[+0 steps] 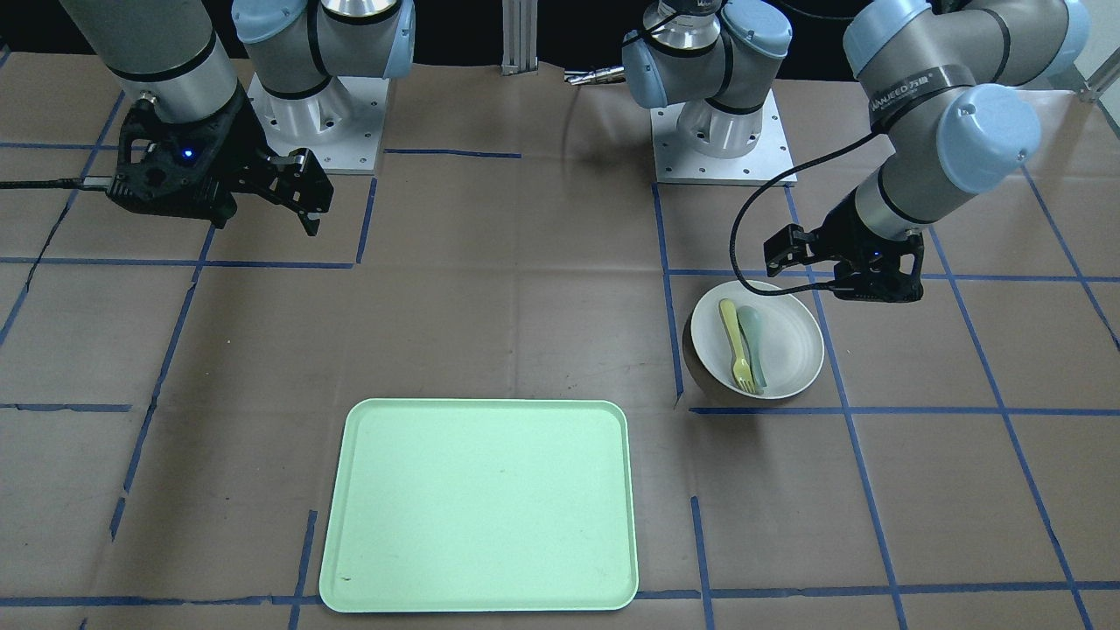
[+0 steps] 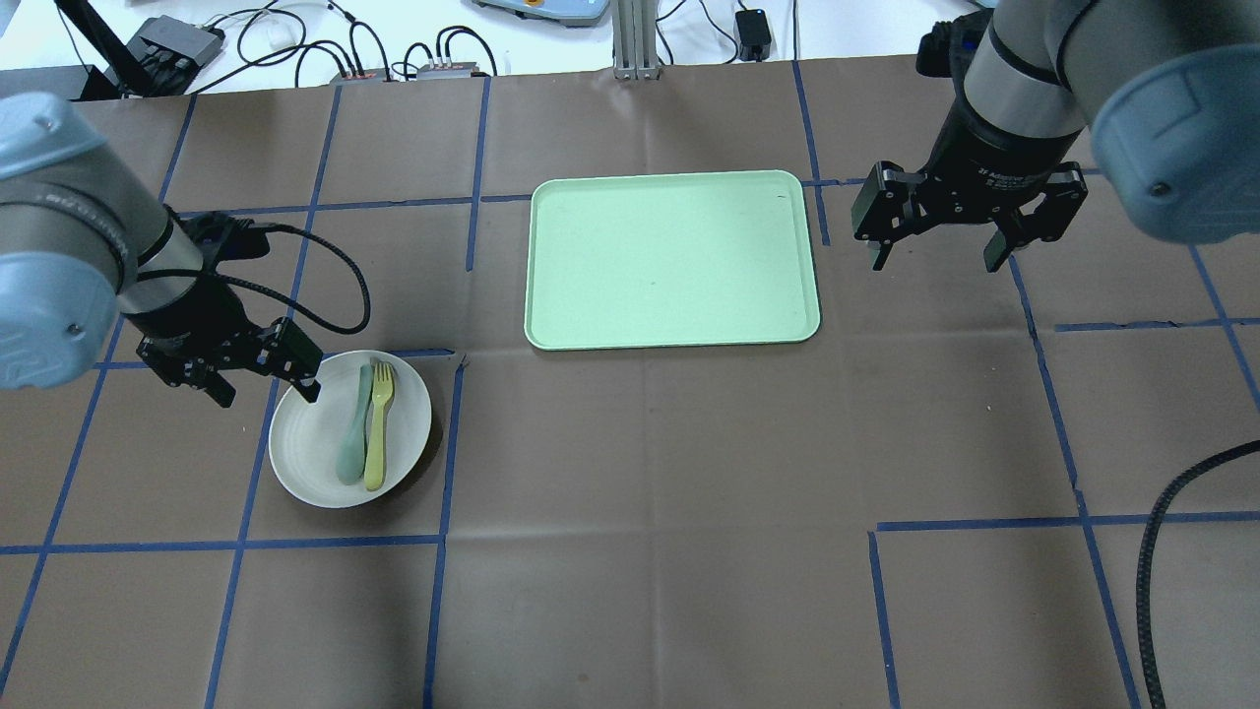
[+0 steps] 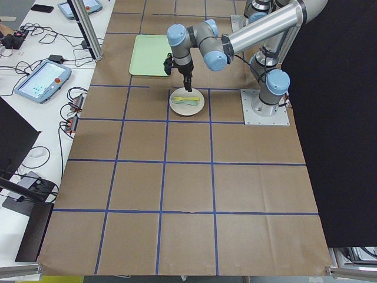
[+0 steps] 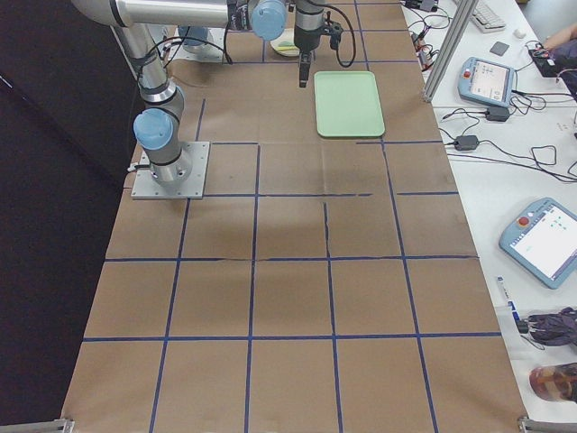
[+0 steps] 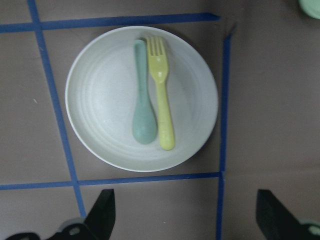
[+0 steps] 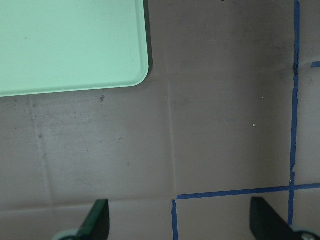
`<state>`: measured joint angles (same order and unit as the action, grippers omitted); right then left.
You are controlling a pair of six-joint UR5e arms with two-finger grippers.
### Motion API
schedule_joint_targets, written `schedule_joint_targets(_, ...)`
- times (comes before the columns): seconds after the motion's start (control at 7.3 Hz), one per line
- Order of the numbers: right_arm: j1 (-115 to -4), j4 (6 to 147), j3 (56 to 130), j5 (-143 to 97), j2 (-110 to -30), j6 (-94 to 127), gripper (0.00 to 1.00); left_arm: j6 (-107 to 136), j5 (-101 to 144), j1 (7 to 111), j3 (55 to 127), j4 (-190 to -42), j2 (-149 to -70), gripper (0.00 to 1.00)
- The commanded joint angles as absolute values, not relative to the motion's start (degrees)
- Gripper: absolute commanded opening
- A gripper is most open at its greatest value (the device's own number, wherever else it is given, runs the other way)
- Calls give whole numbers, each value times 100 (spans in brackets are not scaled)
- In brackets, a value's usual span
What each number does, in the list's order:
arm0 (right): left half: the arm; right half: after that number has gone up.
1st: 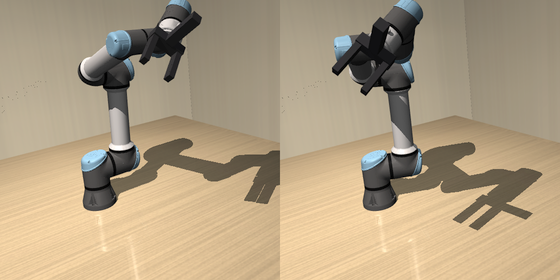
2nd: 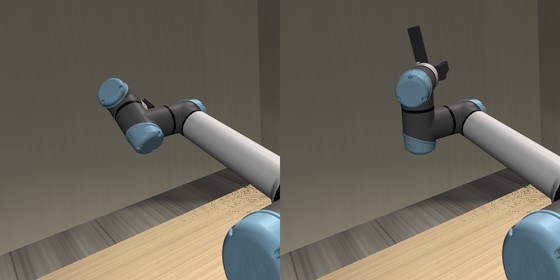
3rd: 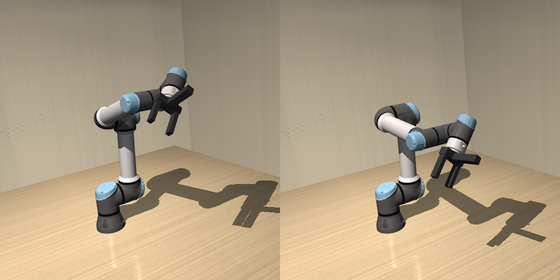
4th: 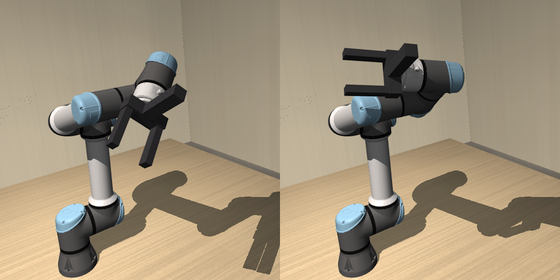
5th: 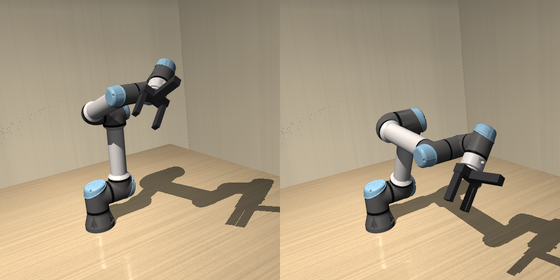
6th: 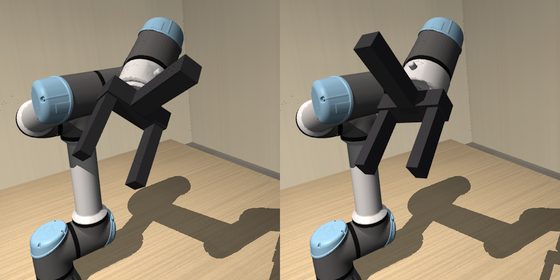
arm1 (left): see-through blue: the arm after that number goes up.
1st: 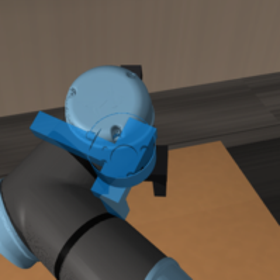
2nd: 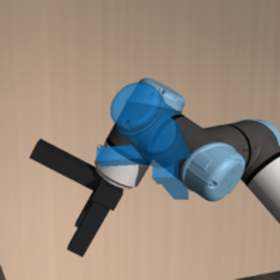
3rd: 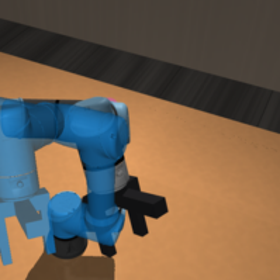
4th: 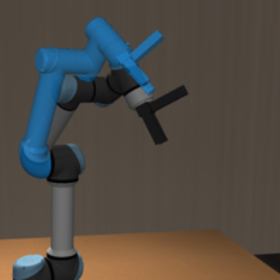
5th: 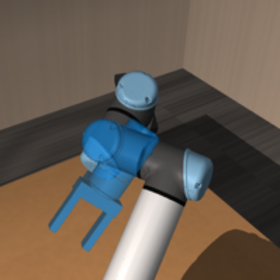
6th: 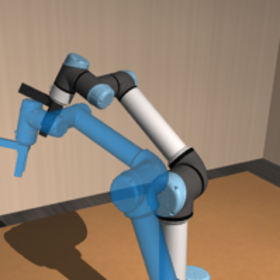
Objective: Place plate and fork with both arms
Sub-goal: 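Move the left gripper down to the rim of the white plate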
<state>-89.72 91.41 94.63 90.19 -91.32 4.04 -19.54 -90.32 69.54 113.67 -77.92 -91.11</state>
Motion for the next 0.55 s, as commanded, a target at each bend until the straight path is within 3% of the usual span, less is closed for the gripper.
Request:
schedule_joint_targets(0.0, -8974, 9141, 9466, 9018, -9132, 404, 100, -2118, -9035, 6164, 11899, -6998, -9315, 100)
schedule_joint_targets(0.41, -8974, 9141, 9466, 9018, -9132, 404, 100, -2943, -8765, 5706, 11918, -6601, -10017, 98)
